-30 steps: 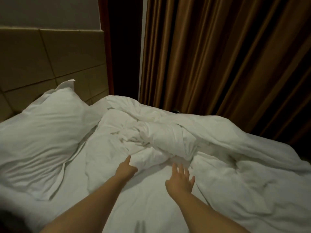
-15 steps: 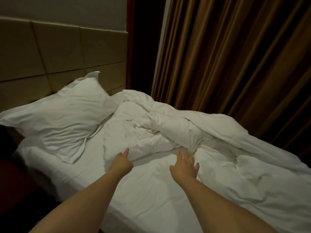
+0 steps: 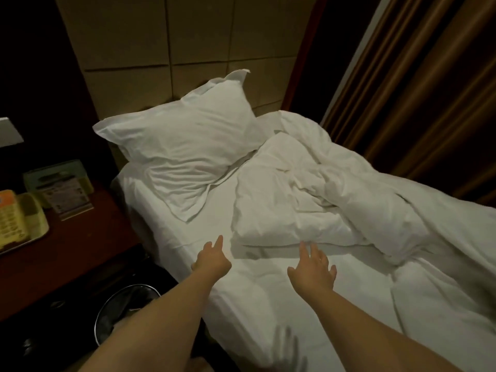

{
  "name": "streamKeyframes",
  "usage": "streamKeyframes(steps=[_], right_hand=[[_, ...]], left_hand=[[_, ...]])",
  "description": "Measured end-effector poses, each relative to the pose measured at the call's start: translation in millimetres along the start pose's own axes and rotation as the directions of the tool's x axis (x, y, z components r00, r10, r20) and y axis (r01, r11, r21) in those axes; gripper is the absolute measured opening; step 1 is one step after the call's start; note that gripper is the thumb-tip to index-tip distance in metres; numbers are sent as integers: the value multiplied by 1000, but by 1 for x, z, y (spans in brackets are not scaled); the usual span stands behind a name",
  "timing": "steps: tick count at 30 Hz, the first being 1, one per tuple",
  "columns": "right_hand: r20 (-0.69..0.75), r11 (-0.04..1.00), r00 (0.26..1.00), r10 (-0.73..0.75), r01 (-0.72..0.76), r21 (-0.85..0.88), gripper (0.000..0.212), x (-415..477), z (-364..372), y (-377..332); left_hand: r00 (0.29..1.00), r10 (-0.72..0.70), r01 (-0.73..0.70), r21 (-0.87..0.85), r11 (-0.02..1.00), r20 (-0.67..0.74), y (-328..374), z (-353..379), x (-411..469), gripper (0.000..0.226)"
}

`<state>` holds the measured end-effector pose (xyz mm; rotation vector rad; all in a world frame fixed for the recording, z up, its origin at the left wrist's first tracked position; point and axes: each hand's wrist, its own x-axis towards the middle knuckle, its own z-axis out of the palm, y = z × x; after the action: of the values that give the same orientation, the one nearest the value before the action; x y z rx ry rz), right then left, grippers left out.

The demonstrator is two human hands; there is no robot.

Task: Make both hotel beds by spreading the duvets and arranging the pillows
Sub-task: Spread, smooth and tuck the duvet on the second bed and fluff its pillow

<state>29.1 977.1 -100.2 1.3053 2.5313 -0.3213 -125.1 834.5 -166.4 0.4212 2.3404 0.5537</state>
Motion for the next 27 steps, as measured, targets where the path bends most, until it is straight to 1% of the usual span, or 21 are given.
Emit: streamKeyframes(steps=[5,7,10,11,13,14,16,18,19,20,22,24,26,27], right_hand=[[44,998,999,25,-27,55,70,82,2,-49],[100,993,993,61,-71,99,71,116,8,-69],[171,965,978,123,-158,210,74,162,21,-96],[186,954,974,131,-175,243,75,176,26,-103],[221,941,965,139,-198,275,76,200,31,-113],[237,932,960,148,-215,292,75,208,31,-117],[249,912,953,170,-248,327,73,224,24,-123],[202,892,959,197,-261,370,71,235,13,-127],[150,876,965,215,-258,407,69,239,7,-130],[74,863,970,233,-241,445,68,242,0,-134],[-111,867,963,245,-167,470,68,247,-20,-141],[-241,871,939,244,-103,481,72,249,-44,-141],[-297,861,918,262,-84,501,80,247,-67,-135],[-303,867,916,263,-87,492,86,244,-77,-130]], left_hand=[[997,12,-15,46,999,71,18,-22,85,81],[990,34,-43,66,997,134,32,-22,126,82],[960,71,-84,39,996,271,51,-8,185,79],[944,77,-91,27,996,321,58,-4,198,74],[918,103,-110,-6,994,383,73,-1,213,57],[915,119,-117,-30,993,386,79,-1,219,48],[915,180,-139,-137,981,361,97,-8,229,41],[907,277,-207,-237,949,317,122,-24,237,42],[902,323,-246,-274,930,286,137,-36,240,43],[898,369,-289,-311,905,240,154,-47,244,43],[878,458,-388,-355,851,140,191,-77,244,41],[867,495,-433,-408,804,57,225,-102,237,37],[871,490,-426,-458,780,24,253,-121,225,35],[872,490,-428,-470,772,11,266,-128,217,35]])
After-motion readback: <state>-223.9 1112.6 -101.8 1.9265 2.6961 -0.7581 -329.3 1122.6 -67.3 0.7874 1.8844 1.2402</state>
